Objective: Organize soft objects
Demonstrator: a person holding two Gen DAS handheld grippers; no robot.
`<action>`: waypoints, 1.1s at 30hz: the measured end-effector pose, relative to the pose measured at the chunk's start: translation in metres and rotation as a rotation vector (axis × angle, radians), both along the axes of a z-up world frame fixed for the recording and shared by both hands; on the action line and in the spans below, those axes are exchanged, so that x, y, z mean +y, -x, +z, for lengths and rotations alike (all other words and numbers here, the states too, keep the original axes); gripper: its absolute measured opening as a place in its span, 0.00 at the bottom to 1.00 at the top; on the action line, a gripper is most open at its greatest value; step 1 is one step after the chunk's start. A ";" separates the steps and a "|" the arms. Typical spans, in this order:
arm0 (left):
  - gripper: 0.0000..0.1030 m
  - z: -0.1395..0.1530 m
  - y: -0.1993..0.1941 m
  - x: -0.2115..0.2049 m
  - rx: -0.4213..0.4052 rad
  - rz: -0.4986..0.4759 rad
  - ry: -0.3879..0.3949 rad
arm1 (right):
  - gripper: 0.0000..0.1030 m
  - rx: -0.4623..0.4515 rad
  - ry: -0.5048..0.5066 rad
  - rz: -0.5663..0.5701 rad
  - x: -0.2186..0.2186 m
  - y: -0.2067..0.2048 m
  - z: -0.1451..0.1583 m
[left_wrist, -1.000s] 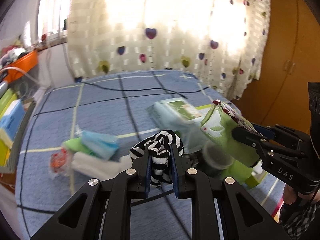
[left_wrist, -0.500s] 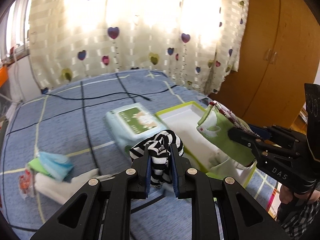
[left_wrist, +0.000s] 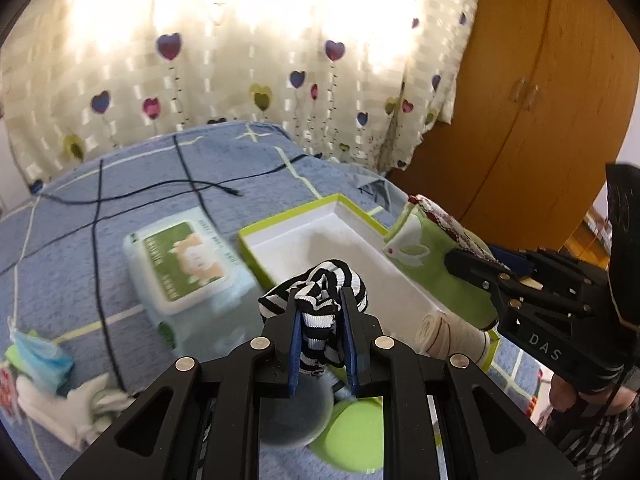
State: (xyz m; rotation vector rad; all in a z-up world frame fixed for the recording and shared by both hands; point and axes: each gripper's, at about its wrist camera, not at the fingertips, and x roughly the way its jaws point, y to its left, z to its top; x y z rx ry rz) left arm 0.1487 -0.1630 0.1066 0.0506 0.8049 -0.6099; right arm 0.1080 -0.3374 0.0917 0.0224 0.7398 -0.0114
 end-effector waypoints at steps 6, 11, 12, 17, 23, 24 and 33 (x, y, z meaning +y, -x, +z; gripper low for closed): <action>0.16 -0.015 -0.008 -0.027 0.029 -0.038 -0.041 | 0.25 0.057 -0.040 -0.013 -0.018 -0.015 -0.018; 0.16 -0.031 -0.016 -0.044 0.080 -0.055 -0.070 | 0.25 0.097 -0.064 -0.004 -0.027 -0.026 -0.032; 0.16 -0.035 -0.016 -0.047 0.086 -0.057 -0.083 | 0.25 0.101 -0.067 -0.002 -0.028 -0.027 -0.033; 0.16 -0.041 -0.017 -0.058 0.078 -0.070 -0.106 | 0.25 0.124 -0.081 0.011 -0.033 -0.035 -0.039; 0.16 -0.047 -0.020 -0.063 0.105 -0.079 -0.110 | 0.27 0.160 -0.084 0.049 -0.032 -0.044 -0.043; 0.16 -0.048 -0.021 -0.065 0.103 -0.081 -0.113 | 0.27 0.171 -0.077 0.064 -0.031 -0.046 -0.044; 0.16 -0.049 -0.019 -0.070 0.107 -0.086 -0.119 | 0.27 0.201 -0.043 0.103 -0.026 -0.065 -0.043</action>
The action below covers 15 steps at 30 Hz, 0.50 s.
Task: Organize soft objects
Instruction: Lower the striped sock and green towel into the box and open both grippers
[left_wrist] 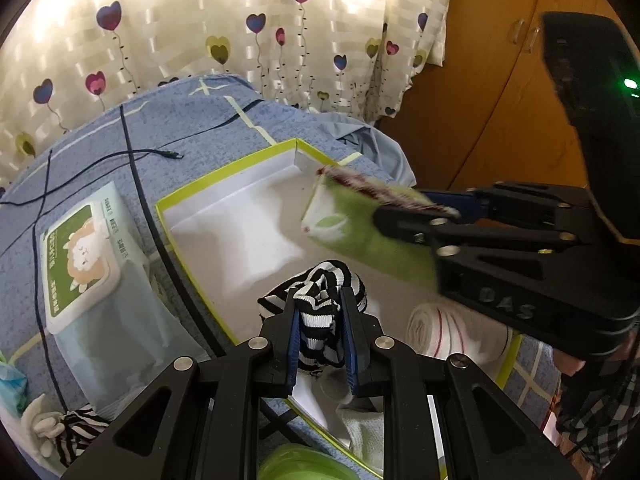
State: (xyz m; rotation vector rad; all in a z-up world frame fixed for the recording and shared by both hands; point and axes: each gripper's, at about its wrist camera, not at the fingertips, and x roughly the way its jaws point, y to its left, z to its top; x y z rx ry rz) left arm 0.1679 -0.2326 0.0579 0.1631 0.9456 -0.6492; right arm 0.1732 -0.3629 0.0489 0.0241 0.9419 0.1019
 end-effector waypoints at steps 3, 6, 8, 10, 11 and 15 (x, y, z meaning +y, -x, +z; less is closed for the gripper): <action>0.16 -0.002 0.000 -0.002 0.003 -0.002 -0.006 | 0.27 0.031 -0.019 -0.008 -0.002 -0.002 -0.011; 0.17 -0.004 0.000 -0.003 0.013 -0.005 -0.011 | 0.27 0.051 -0.021 -0.008 -0.005 0.000 -0.019; 0.19 -0.006 0.000 -0.004 0.020 -0.004 -0.011 | 0.27 0.053 -0.025 -0.014 -0.006 0.003 -0.021; 0.20 -0.008 0.000 -0.005 0.023 -0.005 -0.016 | 0.27 0.052 -0.034 -0.023 -0.010 0.004 -0.022; 0.20 -0.008 0.000 -0.005 0.023 -0.003 -0.016 | 0.27 0.050 -0.036 -0.029 -0.011 0.005 -0.023; 0.23 -0.008 -0.001 -0.006 0.024 0.000 -0.019 | 0.29 0.046 -0.044 -0.040 -0.013 0.006 -0.024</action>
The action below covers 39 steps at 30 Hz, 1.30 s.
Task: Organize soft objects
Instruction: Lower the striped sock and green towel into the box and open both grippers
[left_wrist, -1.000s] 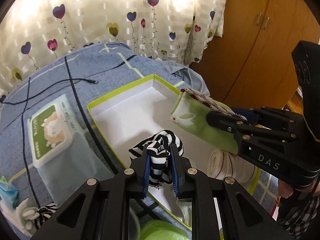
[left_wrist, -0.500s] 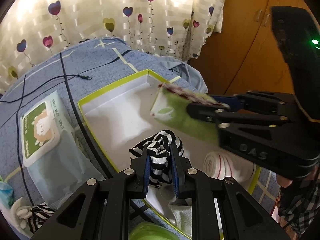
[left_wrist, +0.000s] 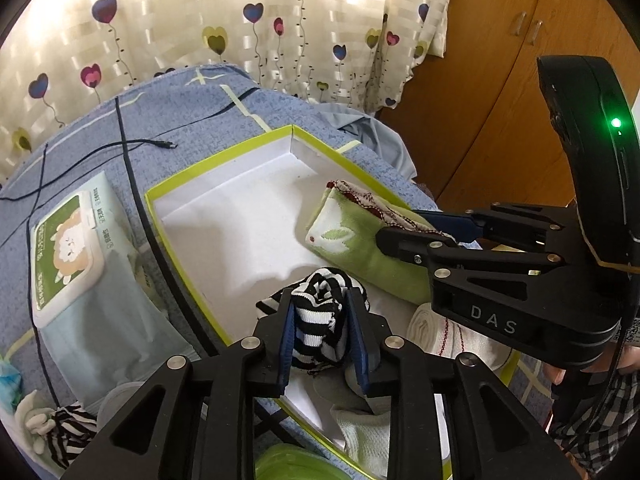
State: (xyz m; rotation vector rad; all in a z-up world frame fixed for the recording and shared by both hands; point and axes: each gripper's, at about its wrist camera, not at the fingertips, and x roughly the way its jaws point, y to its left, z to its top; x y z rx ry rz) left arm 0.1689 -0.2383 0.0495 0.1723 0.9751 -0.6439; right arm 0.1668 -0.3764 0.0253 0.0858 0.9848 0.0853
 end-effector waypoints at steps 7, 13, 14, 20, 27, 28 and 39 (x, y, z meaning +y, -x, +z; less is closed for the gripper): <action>0.30 -0.001 -0.001 0.000 0.002 0.002 0.001 | 0.31 -0.017 -0.001 -0.004 0.000 0.002 0.001; 0.38 0.006 0.004 0.004 -0.018 0.005 0.018 | 0.35 -0.055 -0.001 -0.010 0.001 0.008 0.005; 0.38 0.007 0.004 0.005 -0.018 0.007 0.022 | 0.36 -0.062 -0.004 -0.013 0.000 0.010 0.006; 0.39 0.012 0.007 0.012 -0.029 0.025 0.034 | 0.50 -0.089 -0.008 -0.030 0.000 0.014 0.013; 0.42 0.025 0.017 0.017 -0.068 0.021 0.046 | 0.50 -0.132 -0.013 -0.031 0.004 0.024 0.025; 0.42 0.027 0.019 0.018 -0.071 0.023 0.053 | 0.50 -0.137 -0.009 -0.032 0.005 0.025 0.027; 0.44 0.042 0.033 0.032 -0.102 0.046 0.072 | 0.50 -0.176 -0.003 -0.059 0.014 0.041 0.038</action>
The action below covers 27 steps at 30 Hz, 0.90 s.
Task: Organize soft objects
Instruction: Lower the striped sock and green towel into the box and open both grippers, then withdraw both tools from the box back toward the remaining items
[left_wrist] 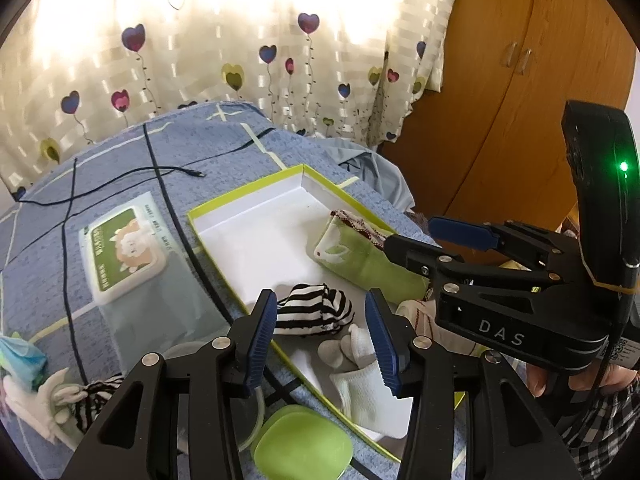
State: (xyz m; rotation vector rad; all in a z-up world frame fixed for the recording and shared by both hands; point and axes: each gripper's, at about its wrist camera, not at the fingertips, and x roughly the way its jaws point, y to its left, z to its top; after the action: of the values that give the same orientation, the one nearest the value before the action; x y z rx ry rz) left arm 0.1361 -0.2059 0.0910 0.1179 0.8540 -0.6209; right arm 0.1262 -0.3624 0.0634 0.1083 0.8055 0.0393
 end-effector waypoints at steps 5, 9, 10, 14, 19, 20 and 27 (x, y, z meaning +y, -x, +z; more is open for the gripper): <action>0.44 0.006 0.006 0.010 -0.012 0.008 0.020 | 0.50 -0.034 0.017 -0.003 0.008 0.010 0.007; 0.44 0.010 0.010 0.024 -0.021 0.027 0.037 | 0.50 -0.061 0.029 0.009 0.019 0.017 0.013; 0.45 0.011 0.012 0.029 -0.023 0.033 0.044 | 0.50 -0.069 0.028 0.011 0.021 0.018 0.014; 0.47 0.015 0.016 0.046 -0.042 0.063 0.054 | 0.50 -0.086 0.019 0.026 0.031 0.022 0.017; 0.52 0.019 0.023 0.074 -0.065 0.110 0.066 | 0.50 -0.103 0.012 0.056 0.045 0.025 0.020; 0.52 0.019 0.024 0.077 -0.068 0.119 0.065 | 0.50 -0.105 0.011 0.063 0.047 0.025 0.020; 0.52 0.022 0.026 0.118 -0.092 0.196 0.085 | 0.50 -0.128 0.006 0.131 0.074 0.027 0.026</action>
State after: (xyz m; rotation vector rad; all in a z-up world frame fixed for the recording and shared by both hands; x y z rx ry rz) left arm 0.1099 -0.0879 0.1132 -0.0142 0.7391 -0.4634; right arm 0.0994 -0.2882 0.0891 0.0471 0.6838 0.1657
